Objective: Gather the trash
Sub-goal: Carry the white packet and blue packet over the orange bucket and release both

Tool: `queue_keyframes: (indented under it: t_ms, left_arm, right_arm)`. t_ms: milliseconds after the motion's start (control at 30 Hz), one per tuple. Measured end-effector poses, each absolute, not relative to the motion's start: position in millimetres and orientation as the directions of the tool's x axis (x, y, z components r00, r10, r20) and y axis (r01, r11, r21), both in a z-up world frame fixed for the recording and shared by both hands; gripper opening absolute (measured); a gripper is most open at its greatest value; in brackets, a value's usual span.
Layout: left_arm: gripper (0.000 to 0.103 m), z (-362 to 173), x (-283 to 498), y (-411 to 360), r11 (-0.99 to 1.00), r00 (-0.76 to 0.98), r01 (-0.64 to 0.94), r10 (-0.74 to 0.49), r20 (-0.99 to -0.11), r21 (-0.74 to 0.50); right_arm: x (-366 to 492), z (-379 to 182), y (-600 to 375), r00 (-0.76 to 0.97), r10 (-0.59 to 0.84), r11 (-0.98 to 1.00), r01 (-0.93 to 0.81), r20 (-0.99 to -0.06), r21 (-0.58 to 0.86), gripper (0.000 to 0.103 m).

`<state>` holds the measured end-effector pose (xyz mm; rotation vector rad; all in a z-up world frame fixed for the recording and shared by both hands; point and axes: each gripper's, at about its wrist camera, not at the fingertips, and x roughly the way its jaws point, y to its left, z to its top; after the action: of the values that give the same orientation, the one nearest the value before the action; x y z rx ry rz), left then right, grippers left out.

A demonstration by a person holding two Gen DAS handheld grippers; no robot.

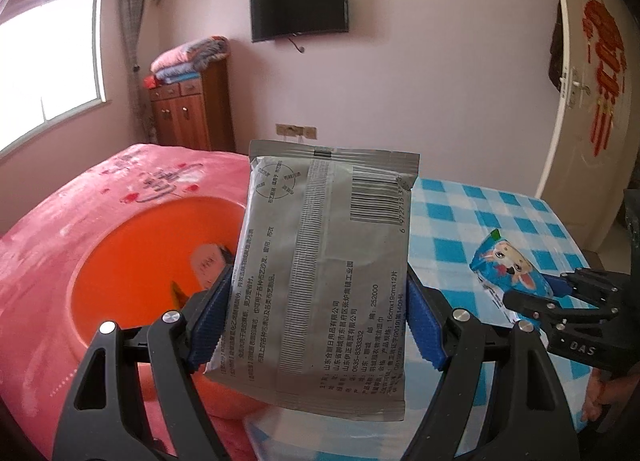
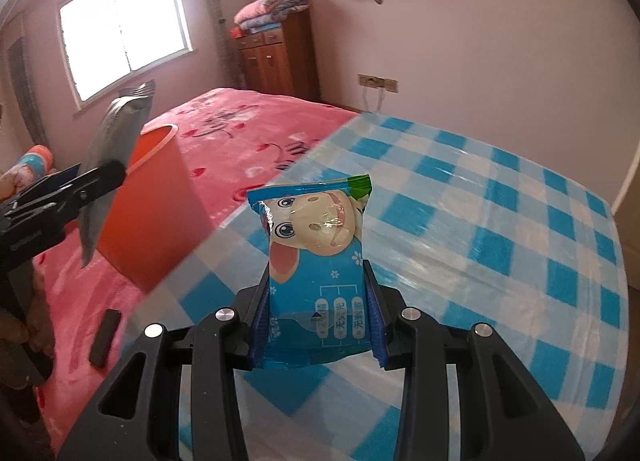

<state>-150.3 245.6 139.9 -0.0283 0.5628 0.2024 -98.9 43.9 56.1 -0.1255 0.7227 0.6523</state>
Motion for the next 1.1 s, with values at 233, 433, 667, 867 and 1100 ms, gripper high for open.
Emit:
queue_keyframes:
  t_ms: [233, 433, 667, 867, 1100]
  left_arm:
    - [0.079, 153, -155, 273, 0.959, 0.823, -0.275, 0.27, -0.501, 0.064]
    - [0.079, 157, -160, 303, 0.934, 0.802, -0.35, 0.339, -0.492, 0.073]
    - [0.079, 155, -162, 339, 0.898, 0.76, -0.433, 0.412, -0.503, 0.081]
    - [0.079, 147, -155, 357, 0.88, 0.724, -0.466, 0.441, -0.53, 0.096]
    - [0.079, 137, -145, 367, 0.871, 0.7, -0.479, 0.451, -0.553, 0.104]
  right_arm:
    - [-101, 76, 90, 0.528, 0.561, 0.732, -0.676, -0.637, 0.085, 0.041]
    - [-102, 94, 137, 0.485, 0.614, 0.662, -0.746, -0.623, 0.072, 0.041]
    - [-106, 109, 191, 0.425, 0.665, 0.574, -0.817, -0.614, 0.057, 0.041]
    - [-104, 108, 229, 0.383, 0.676, 0.523, -0.851, -0.63, 0.045, 0.041]
    - [-102, 101, 257, 0.37, 0.662, 0.506, -0.862, -0.651, 0.025, 0.041]
